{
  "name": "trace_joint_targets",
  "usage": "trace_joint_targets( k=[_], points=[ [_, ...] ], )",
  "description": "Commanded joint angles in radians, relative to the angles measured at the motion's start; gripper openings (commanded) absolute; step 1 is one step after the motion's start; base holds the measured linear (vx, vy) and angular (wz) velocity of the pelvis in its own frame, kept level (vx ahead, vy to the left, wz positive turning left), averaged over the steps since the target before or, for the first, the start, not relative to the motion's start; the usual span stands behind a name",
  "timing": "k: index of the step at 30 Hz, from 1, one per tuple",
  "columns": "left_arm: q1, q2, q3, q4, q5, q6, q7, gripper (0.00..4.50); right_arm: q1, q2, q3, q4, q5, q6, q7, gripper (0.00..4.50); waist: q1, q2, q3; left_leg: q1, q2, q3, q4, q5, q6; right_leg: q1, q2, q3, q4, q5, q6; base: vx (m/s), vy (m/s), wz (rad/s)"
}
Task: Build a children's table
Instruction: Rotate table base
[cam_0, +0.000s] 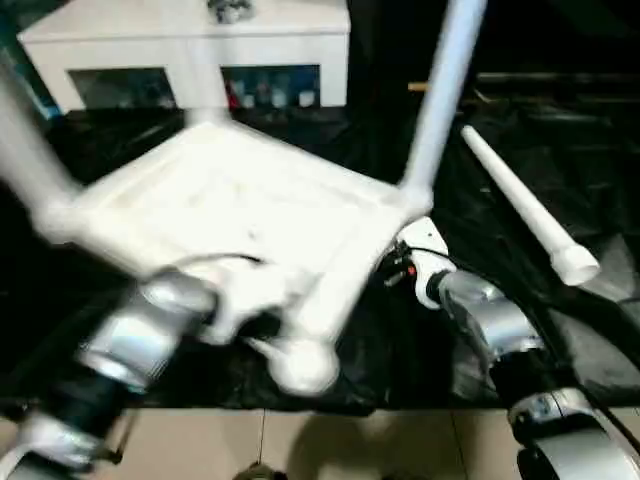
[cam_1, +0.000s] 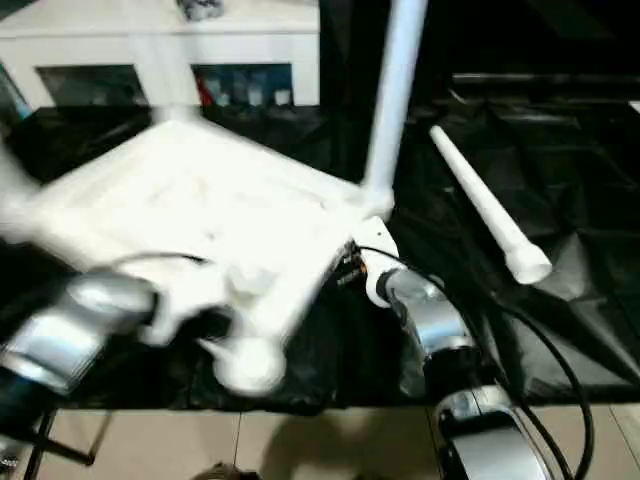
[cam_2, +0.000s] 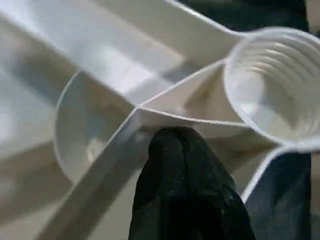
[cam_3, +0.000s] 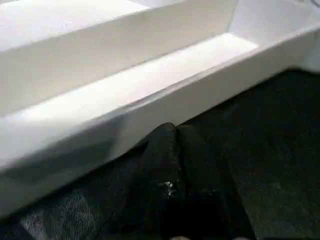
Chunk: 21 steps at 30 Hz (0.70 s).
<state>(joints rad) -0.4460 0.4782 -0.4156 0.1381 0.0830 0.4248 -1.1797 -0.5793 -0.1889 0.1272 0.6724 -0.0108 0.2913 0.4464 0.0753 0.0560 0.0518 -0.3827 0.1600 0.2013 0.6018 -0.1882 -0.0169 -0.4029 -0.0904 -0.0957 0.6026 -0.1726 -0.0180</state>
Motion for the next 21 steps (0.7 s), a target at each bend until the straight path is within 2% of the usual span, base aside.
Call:
trace_joint_targets(
  k=[1, 2, 3, 4, 5, 6, 7, 8, 9, 10, 11, 12, 13, 15, 16, 17, 18, 19, 20, 21],
  points=[
    [-0.028, -0.035, -0.016, 0.04, 0.009, -0.024, 0.042, 0.0, -0.025, 0.016, 0.012, 0.003, -0.003, -0.028, 0.012, 0.04, 0.002, 0.001, -0.069, 0.018, 0.071, -0.039, -0.073, -0.202, 0.002, 0.055, -0.08, 0.062, -0.06, -0.152, -0.247, 0.0, 0.0, 0.0],
    [-0.064, -0.087, -0.007, 0.116, 0.043, -0.056, 0.13, 0.0, -0.027, 0.017, 0.01, 0.01, -0.005, -0.041, 0.001, 0.04, 0.0, 0.002, -0.068, 0.022, 0.069, -0.037, -0.072, -0.222, -0.001, 0.051, -0.075, 0.062, -0.068, -0.176, -0.235, 0.0, 0.0, 0.0],
    [-0.078, -0.104, -0.003, 0.148, 0.057, -0.071, 0.165, 0.0, -0.028, 0.016, 0.009, 0.011, -0.005, -0.043, -0.002, 0.04, 0.0, 0.002, -0.068, 0.022, 0.069, -0.037, -0.072, -0.222, -0.001, 0.051, -0.075, 0.062, -0.068, -0.176, -0.235, 0.0, 0.0, 0.0],
    [-0.102, -0.123, 0.002, 0.198, 0.076, -0.099, 0.224, 0.0, -0.029, 0.016, 0.005, 0.016, -0.005, -0.049, -0.002, 0.04, 0.003, 0.005, -0.071, 0.02, 0.071, -0.043, -0.073, -0.221, -0.005, 0.056, -0.077, 0.06, -0.065, -0.169, -0.227, 0.0, 0.0, 0.0],
    [-0.102, -0.123, 0.002, 0.198, 0.076, -0.099, 0.224, 0.0, -0.029, 0.016, 0.005, 0.016, -0.005, -0.049, -0.002, 0.04, 0.003, 0.0, -0.072, 0.018, 0.071, -0.045, -0.073, -0.223, -0.004, 0.059, -0.08, 0.06, -0.063, -0.166, -0.223, 0.0, 0.0, 0.0],
    [-0.124, -0.136, 0.014, 0.245, 0.089, -0.125, 0.282, 0.0, -0.027, 0.013, -0.002, 0.01, -0.003, -0.049, -0.009, 0.04, 0.0, 0.0, -0.072, 0.013, 0.07, -0.045, -0.074, -0.219, 0.0, 0.061, -0.079, 0.059, -0.062, -0.161, -0.223, 0.0, 0.0, 0.0],
    [-0.164, -0.165, 0.047, 0.328, 0.101, -0.147, 0.395, 0.0, -0.018, 0.003, -0.021, -0.007, 0.005, -0.047, -0.022, 0.04, -0.002, 0.001, -0.074, 0.016, 0.067, -0.043, -0.07, -0.216, 0.006, 0.058, -0.077, 0.058, -0.065, -0.153, -0.223, 0.0, 0.0, 0.0],
    [-0.184, -0.173, 0.059, 0.369, 0.108, -0.166, 0.444, 0.0, -0.014, -0.002, -0.038, -0.021, 0.013, -0.04, -0.035, 0.04, -0.001, 0.0, -0.074, 0.018, 0.065, -0.042, -0.068, -0.216, 0.011, 0.058, -0.076, 0.058, -0.067, -0.153, -0.222, 0.0, 0.0, 0.0],
    [-0.19, -0.175, 0.062, 0.381, 0.11, -0.172, 0.459, 0.0, -0.012, -0.004, -0.045, -0.025, 0.016, -0.038, -0.039, 0.04, -0.001, 0.0, -0.074, 0.018, 0.065, -0.042, -0.068, -0.216, 0.011, 0.058, -0.076, 0.058, -0.067, -0.153, -0.222, 0.0, 0.0, 0.0],
    [-0.195, -0.175, 0.066, 0.395, 0.112, -0.183, 0.474, 0.0, -0.006, -0.01, -0.057, -0.04, 0.018, -0.033, -0.053, 0.04, -0.001, -0.001, -0.076, 0.013, 0.068, -0.045, -0.068, -0.195, 0.019, 0.063, -0.079, 0.056, -0.063, -0.143, -0.218, 0.0, 0.0, 0.0],
    [-0.199, -0.175, 0.069, 0.408, 0.113, -0.194, 0.485, 0.0, -0.001, -0.015, -0.067, -0.053, 0.019, -0.029, -0.065, 0.04, -0.001, -0.002, -0.076, 0.014, 0.068, -0.045, -0.068, -0.19, 0.022, 0.061, -0.078, 0.056, -0.064, -0.142, -0.217, 0.0, 0.0, 0.0],
    [-0.19, -0.179, 0.084, 0.393, 0.098, -0.186, 0.48, 0.0, 0.01, -0.02, -0.079, -0.074, 0.025, -0.021, -0.073, 0.04, 0.0, -0.001, -0.078, 0.016, 0.068, -0.044, -0.066, -0.172, 0.028, 0.058, -0.077, 0.056, -0.062, -0.124, -0.221, 0.0, 0.0, 0.0],
    [-0.182, -0.182, 0.096, 0.38, 0.087, -0.181, 0.476, 0.0, 0.018, -0.023, -0.088, -0.091, 0.029, -0.014, -0.077, 0.04, 0.002, 0.006, -0.079, 0.016, 0.069, -0.044, -0.064, -0.153, 0.035, 0.059, -0.077, 0.056, -0.058, -0.097, -0.228, 0.0, 0.0, 0.0],
    [-0.146, -0.193, 0.135, 0.324, 0.048, -0.205, 0.461, 0.0, 0.048, -0.028, -0.11, -0.15, 0.048, 0.005, -0.079, 0.04, 0.004, 0.004, -0.079, 0.015, 0.071, -0.043, -0.064, -0.145, 0.043, 0.059, -0.077, 0.056, -0.057, -0.076, -0.234, 0.0, 0.0, 0.0],
    [-0.098, -0.209, 0.188, 0.255, -0.011, -0.21, 0.461, 0.0, 0.084, -0.028, -0.134, -0.226, 0.073, 0.029, -0.079, 0.04, 0.007, 0.006, -0.08, 0.014, 0.074, -0.043, -0.063, -0.14, 0.054, 0.059, -0.079, 0.055, -0.055, -0.061, -0.245, 0.0, 0.0, 0.0],
    [-0.091, -0.211, 0.196, 0.247, -0.018, -0.211, 0.464, 0.0, 0.088, -0.027, -0.137, -0.236, 0.076, 0.032, -0.08, 0.21, 0.011, 0.004, -0.08, 0.014, 0.077, -0.042, -0.063, -0.136, 0.062, 0.057, -0.08, 0.055, -0.054, -0.049, -0.247, 0.0, 0.0, 0.0],
    [-0.052, -0.224, 0.239, 0.204, -0.054, -0.241, 0.513, 0.2, 0.117, -0.028, -0.152, -0.297, 0.08, 0.034, -0.1, 0.4, 0.011, 0.005, -0.081, 0.014, 0.076, -0.042, -0.063, -0.137, 0.065, 0.058, -0.079, 0.055, -0.052, -0.047, -0.25, 0.0, 0.0, 0.0],
    [-0.052, -0.224, 0.239, 0.204, -0.054, -0.241, 0.513, 0.2, 0.117, -0.028, -0.152, -0.297, 0.08, 0.034, -0.1, 0.4, 0.013, 0.004, -0.081, 0.015, 0.077, -0.04, -0.063, -0.143, 0.067, 0.053, -0.076, 0.055, -0.054, -0.055, -0.246, 0.0, 0.0, 0.0],
    [0.0, -0.275, 0.321, 0.151, -0.097, -0.266, 0.642, 0.41, 0.155, -0.022, -0.176, -0.378, 0.084, 0.027, -0.134, 0.4, 0.011, 0.002, -0.077, 0.014, 0.078, -0.039, -0.065, -0.164, 0.06, 0.055, -0.076, 0.056, -0.057, -0.083, -0.243, 0.0, 0.0, 0.0],
    [0.002, -0.277, 0.324, 0.149, -0.098, -0.267, 0.647, 0.44, 0.157, -0.021, -0.177, -0.381, 0.085, 0.027, -0.135, 0.44, 0.013, 0.0, -0.073, 0.013, 0.078, -0.04, -0.067, -0.181, 0.056, 0.055, -0.078, 0.055, -0.064, -0.112, -0.234, 0.0, 0.0, 0.0]
  ],
)
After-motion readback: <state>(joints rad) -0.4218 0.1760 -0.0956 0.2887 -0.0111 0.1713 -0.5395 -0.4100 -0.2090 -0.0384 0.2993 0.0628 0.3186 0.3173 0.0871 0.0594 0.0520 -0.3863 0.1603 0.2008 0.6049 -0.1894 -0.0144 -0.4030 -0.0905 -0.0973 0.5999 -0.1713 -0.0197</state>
